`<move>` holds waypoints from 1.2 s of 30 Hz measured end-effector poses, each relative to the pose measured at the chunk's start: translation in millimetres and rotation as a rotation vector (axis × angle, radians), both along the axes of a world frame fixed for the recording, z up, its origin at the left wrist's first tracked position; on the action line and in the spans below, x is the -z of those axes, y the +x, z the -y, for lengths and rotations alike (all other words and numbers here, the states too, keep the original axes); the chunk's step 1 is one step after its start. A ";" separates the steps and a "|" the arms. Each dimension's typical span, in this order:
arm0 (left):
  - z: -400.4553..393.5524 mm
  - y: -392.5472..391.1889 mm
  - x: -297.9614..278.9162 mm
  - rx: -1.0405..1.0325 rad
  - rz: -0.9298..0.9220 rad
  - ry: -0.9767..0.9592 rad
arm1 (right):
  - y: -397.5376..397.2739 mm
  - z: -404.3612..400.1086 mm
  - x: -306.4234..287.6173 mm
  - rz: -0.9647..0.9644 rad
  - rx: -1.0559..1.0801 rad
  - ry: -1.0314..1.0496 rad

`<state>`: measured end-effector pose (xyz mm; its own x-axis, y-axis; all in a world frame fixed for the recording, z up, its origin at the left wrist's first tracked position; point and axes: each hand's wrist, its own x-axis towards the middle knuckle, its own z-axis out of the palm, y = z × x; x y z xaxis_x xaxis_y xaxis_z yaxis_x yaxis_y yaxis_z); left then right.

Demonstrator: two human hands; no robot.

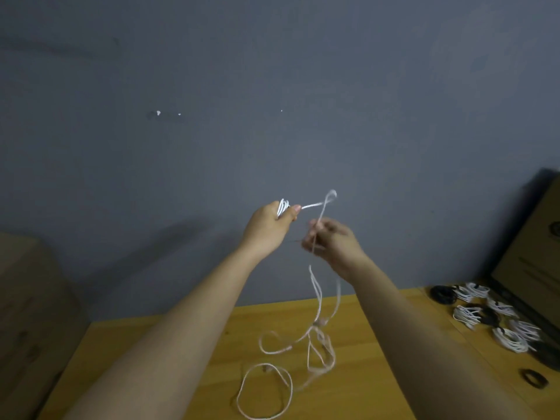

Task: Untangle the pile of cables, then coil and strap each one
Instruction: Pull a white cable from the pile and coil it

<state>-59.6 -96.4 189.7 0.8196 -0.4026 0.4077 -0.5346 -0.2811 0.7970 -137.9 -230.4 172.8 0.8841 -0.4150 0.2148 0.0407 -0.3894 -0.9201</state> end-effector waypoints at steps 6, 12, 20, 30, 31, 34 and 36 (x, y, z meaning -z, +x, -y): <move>-3.1 -4.0 -2.2 0.023 0.037 0.086 | 1.3 -17.3 -10.1 -0.206 -0.130 -0.008; -7.2 -1.8 7.8 0.098 -0.039 0.023 | -4.3 -5.8 -28.8 0.232 -0.067 0.055; -5.3 -4.1 16.9 0.040 0.053 0.018 | 3.5 -6.8 -74.0 0.320 -0.033 0.249; -13.2 8.4 5.1 -0.090 0.072 -0.124 | -11.6 5.8 -49.1 -0.359 -0.680 0.501; -16.5 10.5 4.3 -0.125 0.093 -0.156 | -11.6 14.1 -47.6 -0.449 -0.682 0.418; -24.6 13.1 0.3 -0.177 0.181 -0.206 | -4.0 35.7 -46.2 -0.550 -0.328 -0.071; -24.1 11.0 -0.3 -0.156 0.233 -0.180 | 5.6 44.4 -45.1 -0.328 0.071 -0.269</move>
<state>-48.6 -72.3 190.0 0.7424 -0.1837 0.6443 -0.6695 -0.2398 0.7031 -132.3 -274.8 217.9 0.8947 -0.4453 0.0355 -0.2731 -0.6082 -0.7454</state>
